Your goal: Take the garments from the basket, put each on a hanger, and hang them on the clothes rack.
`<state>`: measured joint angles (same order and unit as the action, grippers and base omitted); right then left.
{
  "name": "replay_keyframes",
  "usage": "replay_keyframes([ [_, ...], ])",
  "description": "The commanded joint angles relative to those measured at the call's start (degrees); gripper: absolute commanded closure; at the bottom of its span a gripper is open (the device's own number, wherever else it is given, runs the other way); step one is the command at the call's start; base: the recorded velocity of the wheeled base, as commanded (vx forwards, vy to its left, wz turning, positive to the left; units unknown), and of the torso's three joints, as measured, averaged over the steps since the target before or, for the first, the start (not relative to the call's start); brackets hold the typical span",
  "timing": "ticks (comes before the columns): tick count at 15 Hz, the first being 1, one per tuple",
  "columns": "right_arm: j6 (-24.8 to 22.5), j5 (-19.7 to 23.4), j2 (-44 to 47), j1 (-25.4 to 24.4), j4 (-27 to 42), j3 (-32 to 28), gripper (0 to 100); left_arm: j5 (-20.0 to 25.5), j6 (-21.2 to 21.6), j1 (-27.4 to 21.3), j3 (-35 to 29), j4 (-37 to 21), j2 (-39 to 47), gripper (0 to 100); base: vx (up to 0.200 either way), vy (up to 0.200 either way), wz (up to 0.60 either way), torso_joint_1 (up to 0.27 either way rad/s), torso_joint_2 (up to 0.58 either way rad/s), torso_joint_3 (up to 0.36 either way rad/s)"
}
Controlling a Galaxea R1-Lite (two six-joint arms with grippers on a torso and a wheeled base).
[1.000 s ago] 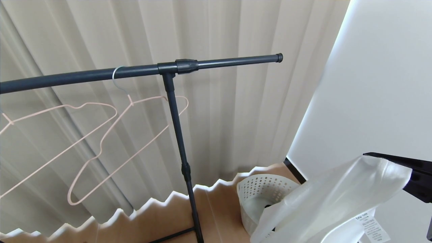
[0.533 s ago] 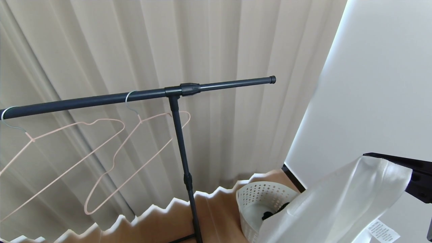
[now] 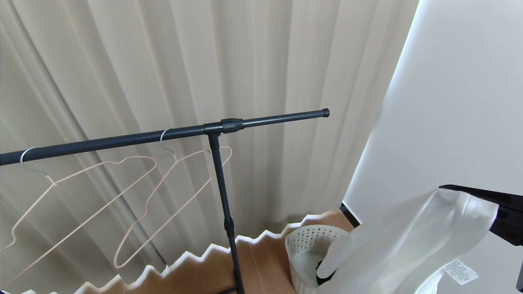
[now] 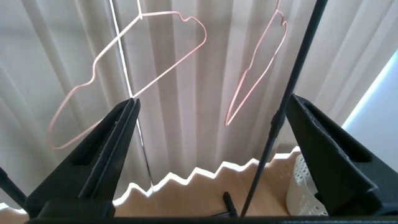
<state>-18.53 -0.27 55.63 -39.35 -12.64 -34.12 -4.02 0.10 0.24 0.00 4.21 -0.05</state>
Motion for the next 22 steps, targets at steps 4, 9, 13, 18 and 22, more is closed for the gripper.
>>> replay_keyframes([
  [4, -0.02, -0.08, 0.18, -0.02, -0.01, 0.02, 100, -0.11, -0.01, 0.02, 0.0, 0.01, 0.05, 0, 0.0, 0.0, 0.0, 0.163, -0.35, -0.192],
  [9, -0.1, -0.08, 0.45, 1.38, -0.01, 0.28, 100, -0.02, 0.61, 0.11, 0.0, 0.1, 0.05, 0, 0.0, 0.0, 0.0, 0.058, -0.12, -0.063],
  [13, -0.1, 0.0, 0.36, 2.09, -0.01, 0.28, 100, -0.11, 0.34, 0.02, 0.0, 0.1, 0.05, 0, 0.0, 0.0, 0.6, 0.004, 0.0, 0.0],
  [18, -0.1, 0.09, 0.36, 2.09, -0.01, 0.37, 100, 0.16, 0.25, 0.02, 0.0, 0.01, 0.05, 0, 0.0, 0.0, 0.48, 0.007, 0.0, -0.001],
  [22, -0.1, 0.0, 0.01, 2.09, -0.01, 0.28, 100, 0.16, 0.08, 0.02, 0.0, 0.01, 0.05, 0, -0.15, 0.0, 0.0, 0.002, 0.0, 0.003],
])
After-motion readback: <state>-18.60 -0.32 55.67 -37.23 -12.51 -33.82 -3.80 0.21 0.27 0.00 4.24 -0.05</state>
